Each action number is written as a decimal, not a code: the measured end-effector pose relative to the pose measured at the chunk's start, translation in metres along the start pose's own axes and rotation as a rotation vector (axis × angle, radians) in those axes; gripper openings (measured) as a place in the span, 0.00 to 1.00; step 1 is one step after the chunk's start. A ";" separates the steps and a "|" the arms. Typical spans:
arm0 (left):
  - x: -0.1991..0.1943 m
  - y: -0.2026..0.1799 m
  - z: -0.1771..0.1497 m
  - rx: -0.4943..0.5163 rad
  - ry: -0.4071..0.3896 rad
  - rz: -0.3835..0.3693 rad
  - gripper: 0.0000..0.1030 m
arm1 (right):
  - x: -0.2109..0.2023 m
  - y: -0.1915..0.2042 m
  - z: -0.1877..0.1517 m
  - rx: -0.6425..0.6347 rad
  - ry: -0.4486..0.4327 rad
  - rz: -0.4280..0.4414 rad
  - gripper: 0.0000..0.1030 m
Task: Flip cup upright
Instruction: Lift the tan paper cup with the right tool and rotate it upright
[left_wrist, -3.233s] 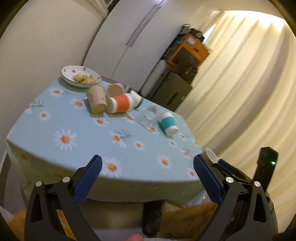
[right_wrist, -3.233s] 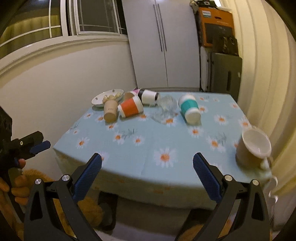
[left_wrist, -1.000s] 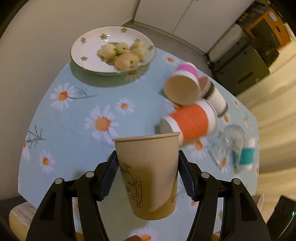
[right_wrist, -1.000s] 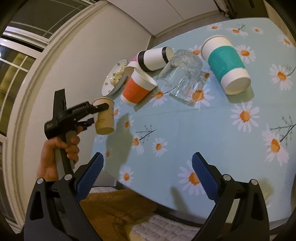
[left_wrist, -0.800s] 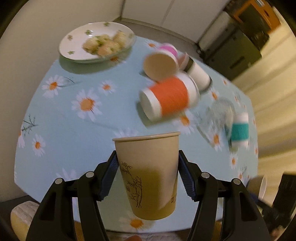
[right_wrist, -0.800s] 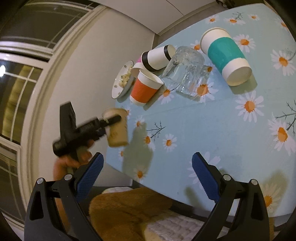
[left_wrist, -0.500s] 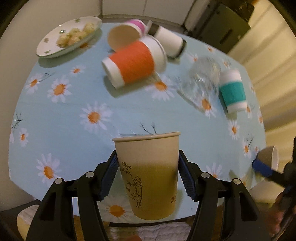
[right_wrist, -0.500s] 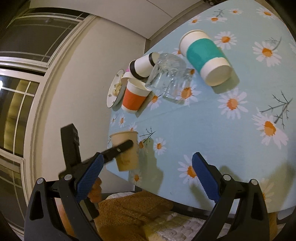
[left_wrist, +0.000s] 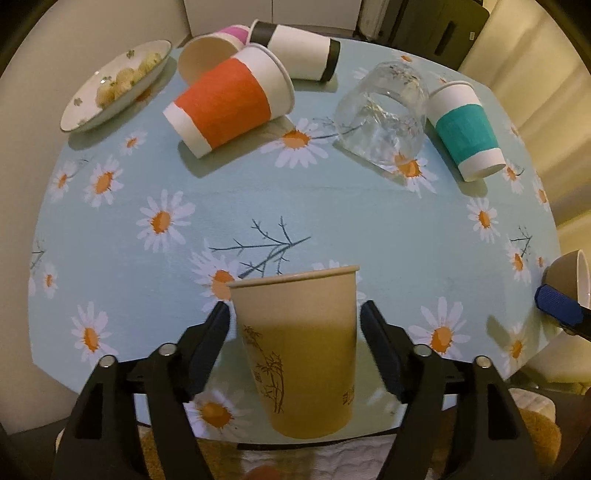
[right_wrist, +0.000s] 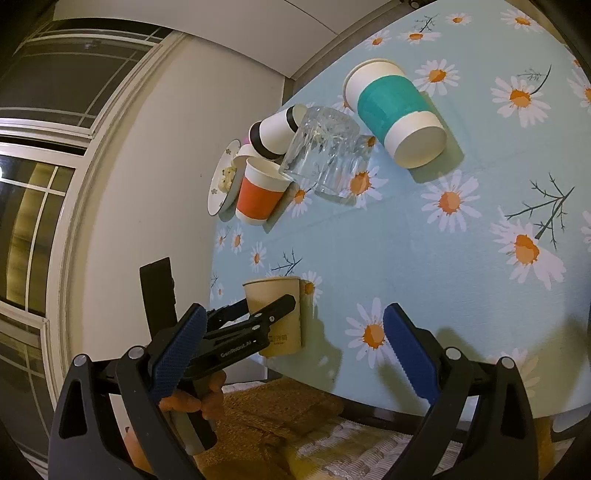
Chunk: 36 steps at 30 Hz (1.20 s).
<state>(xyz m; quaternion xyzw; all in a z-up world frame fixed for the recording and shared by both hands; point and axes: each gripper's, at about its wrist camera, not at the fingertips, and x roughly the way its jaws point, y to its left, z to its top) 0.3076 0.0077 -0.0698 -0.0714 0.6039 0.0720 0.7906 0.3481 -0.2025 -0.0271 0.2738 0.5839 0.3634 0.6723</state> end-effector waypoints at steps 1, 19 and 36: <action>-0.001 0.000 0.000 -0.001 -0.002 -0.002 0.71 | 0.000 0.000 0.000 0.000 0.000 -0.001 0.93; -0.056 0.027 -0.031 -0.032 -0.088 -0.120 0.71 | 0.025 0.007 -0.009 -0.034 0.047 -0.038 0.93; -0.079 0.119 -0.110 -0.244 -0.282 -0.352 0.71 | 0.119 0.054 -0.014 -0.167 0.193 -0.145 0.71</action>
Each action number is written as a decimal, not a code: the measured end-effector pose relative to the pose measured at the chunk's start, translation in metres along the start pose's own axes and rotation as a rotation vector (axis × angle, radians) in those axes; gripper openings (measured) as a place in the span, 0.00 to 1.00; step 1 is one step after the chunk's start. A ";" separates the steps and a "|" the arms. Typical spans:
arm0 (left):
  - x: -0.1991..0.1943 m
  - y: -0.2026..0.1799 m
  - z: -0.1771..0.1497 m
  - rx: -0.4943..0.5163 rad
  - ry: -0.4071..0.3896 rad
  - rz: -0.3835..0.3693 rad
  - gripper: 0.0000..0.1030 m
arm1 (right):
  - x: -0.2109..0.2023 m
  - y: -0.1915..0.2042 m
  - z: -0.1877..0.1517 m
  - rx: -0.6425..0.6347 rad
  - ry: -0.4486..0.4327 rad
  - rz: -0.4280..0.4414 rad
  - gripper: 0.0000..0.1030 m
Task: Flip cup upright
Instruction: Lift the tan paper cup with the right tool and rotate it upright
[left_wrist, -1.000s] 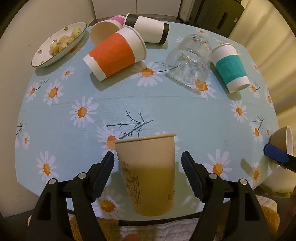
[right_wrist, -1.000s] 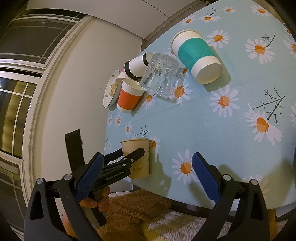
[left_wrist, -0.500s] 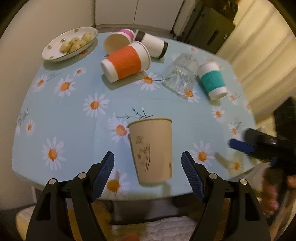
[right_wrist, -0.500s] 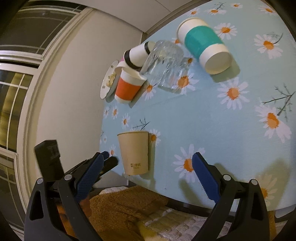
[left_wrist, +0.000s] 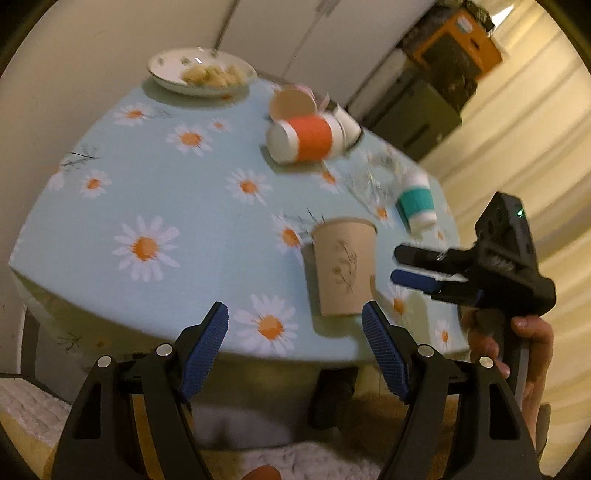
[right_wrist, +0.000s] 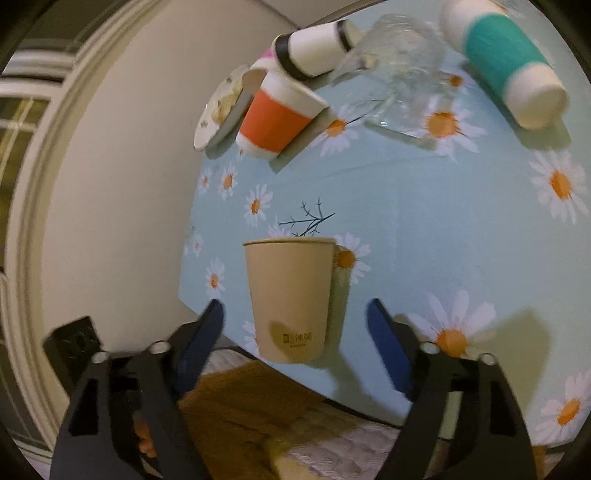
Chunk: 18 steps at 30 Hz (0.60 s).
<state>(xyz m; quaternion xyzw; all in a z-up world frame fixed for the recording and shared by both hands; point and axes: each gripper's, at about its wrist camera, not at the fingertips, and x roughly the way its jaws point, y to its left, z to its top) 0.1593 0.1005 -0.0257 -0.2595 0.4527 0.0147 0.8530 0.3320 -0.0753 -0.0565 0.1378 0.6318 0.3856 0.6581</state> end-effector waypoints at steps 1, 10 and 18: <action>-0.002 0.002 0.000 0.000 -0.009 -0.008 0.71 | 0.003 0.002 0.002 -0.010 0.008 -0.007 0.71; -0.001 0.027 0.012 -0.052 -0.040 -0.074 0.71 | 0.031 0.004 0.010 -0.022 0.070 -0.045 0.71; 0.013 0.037 0.019 -0.054 -0.014 -0.099 0.71 | 0.040 0.007 0.017 -0.035 0.093 -0.066 0.68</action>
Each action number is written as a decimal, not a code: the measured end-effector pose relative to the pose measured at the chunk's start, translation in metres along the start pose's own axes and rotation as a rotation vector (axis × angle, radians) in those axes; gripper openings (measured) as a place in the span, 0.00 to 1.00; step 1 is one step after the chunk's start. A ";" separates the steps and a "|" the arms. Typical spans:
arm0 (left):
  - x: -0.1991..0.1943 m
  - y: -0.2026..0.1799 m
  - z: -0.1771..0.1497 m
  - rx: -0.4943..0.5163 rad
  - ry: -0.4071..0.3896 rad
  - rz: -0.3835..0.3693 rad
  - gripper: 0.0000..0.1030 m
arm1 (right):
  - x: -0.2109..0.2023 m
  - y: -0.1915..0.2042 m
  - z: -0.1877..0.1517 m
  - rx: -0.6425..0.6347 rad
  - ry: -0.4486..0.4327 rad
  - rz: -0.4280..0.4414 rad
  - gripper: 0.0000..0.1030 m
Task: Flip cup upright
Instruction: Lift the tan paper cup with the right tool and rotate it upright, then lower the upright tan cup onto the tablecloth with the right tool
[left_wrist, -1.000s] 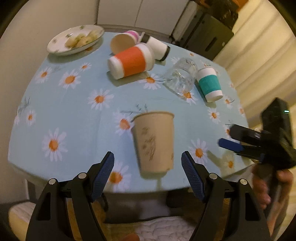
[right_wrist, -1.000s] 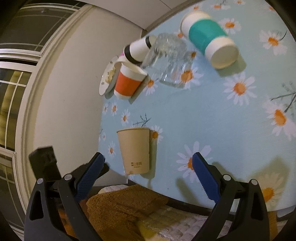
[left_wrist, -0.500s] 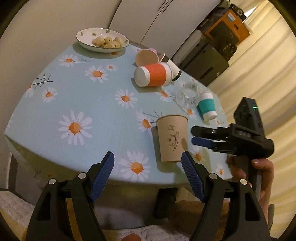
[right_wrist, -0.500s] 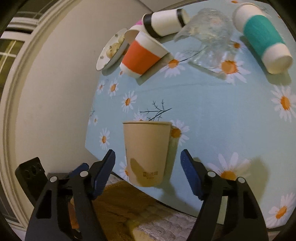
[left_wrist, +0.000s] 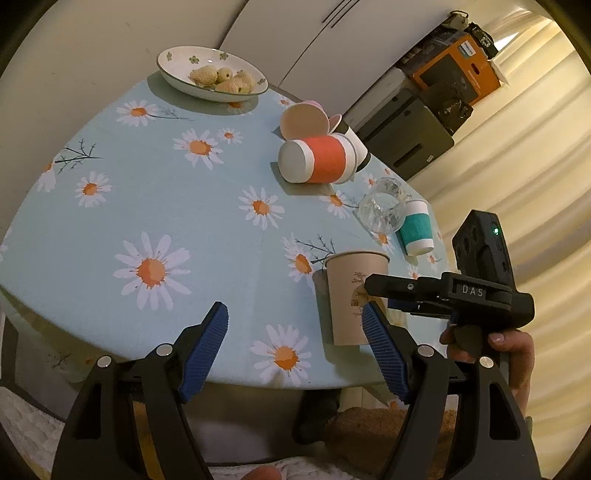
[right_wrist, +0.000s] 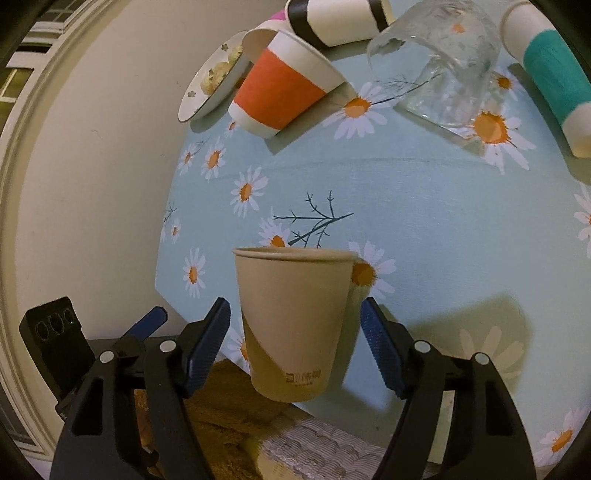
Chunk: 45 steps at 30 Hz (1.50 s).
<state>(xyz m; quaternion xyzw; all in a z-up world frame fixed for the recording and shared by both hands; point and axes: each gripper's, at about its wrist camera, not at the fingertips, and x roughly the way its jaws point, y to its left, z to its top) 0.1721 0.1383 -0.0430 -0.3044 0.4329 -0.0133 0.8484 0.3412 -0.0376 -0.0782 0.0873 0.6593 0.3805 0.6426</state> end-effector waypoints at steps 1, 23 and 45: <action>0.001 0.001 0.000 0.000 0.005 -0.002 0.71 | 0.002 0.000 0.001 0.006 0.005 0.006 0.66; -0.014 0.022 -0.004 -0.001 -0.060 -0.034 0.71 | -0.034 0.048 -0.046 -0.194 -0.282 -0.066 0.58; -0.025 0.046 -0.003 -0.099 -0.105 -0.019 0.80 | -0.033 0.071 -0.117 -0.340 -0.989 -0.454 0.58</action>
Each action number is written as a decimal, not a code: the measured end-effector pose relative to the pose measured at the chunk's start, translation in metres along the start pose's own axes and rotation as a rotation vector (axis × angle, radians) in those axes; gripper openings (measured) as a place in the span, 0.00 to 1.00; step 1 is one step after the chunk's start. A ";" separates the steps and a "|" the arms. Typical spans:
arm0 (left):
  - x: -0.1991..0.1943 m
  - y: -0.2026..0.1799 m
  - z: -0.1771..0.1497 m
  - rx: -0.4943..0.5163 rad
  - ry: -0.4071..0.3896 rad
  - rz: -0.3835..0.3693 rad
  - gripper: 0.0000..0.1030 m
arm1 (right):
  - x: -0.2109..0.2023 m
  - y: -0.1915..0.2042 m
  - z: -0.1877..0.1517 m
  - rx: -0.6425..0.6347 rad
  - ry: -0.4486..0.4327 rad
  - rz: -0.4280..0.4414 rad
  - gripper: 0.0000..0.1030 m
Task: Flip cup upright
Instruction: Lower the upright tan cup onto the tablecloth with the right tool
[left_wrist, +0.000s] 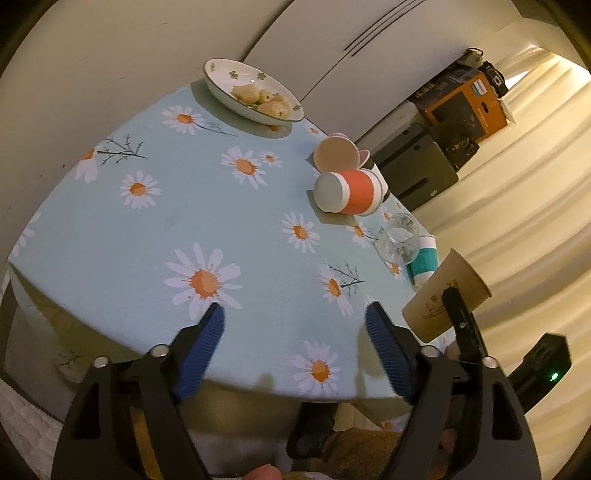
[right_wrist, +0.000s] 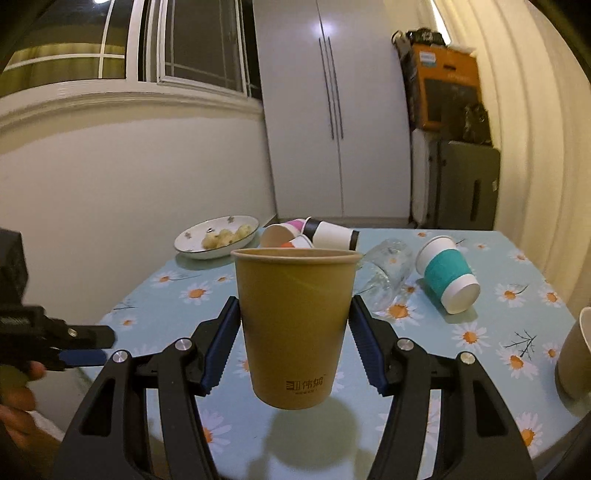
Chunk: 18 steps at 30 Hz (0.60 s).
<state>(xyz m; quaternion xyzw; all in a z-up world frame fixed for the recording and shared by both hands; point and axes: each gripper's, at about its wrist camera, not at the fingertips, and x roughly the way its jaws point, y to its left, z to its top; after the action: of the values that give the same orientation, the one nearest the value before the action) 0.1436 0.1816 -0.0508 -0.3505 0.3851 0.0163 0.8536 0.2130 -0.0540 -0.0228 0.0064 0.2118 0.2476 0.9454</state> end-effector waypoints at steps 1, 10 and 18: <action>-0.001 0.001 0.000 -0.004 -0.003 0.000 0.80 | 0.003 0.000 -0.003 0.002 -0.012 -0.007 0.58; 0.000 0.007 0.001 -0.046 -0.030 0.009 0.94 | 0.016 0.007 -0.038 -0.082 -0.076 -0.075 0.58; 0.003 0.008 0.001 -0.052 -0.036 0.024 0.94 | 0.025 0.008 -0.057 -0.115 -0.077 -0.096 0.58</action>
<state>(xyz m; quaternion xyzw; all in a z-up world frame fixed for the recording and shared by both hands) 0.1437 0.1874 -0.0570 -0.3678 0.3730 0.0428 0.8507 0.2057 -0.0410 -0.0837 -0.0483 0.1607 0.2135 0.9624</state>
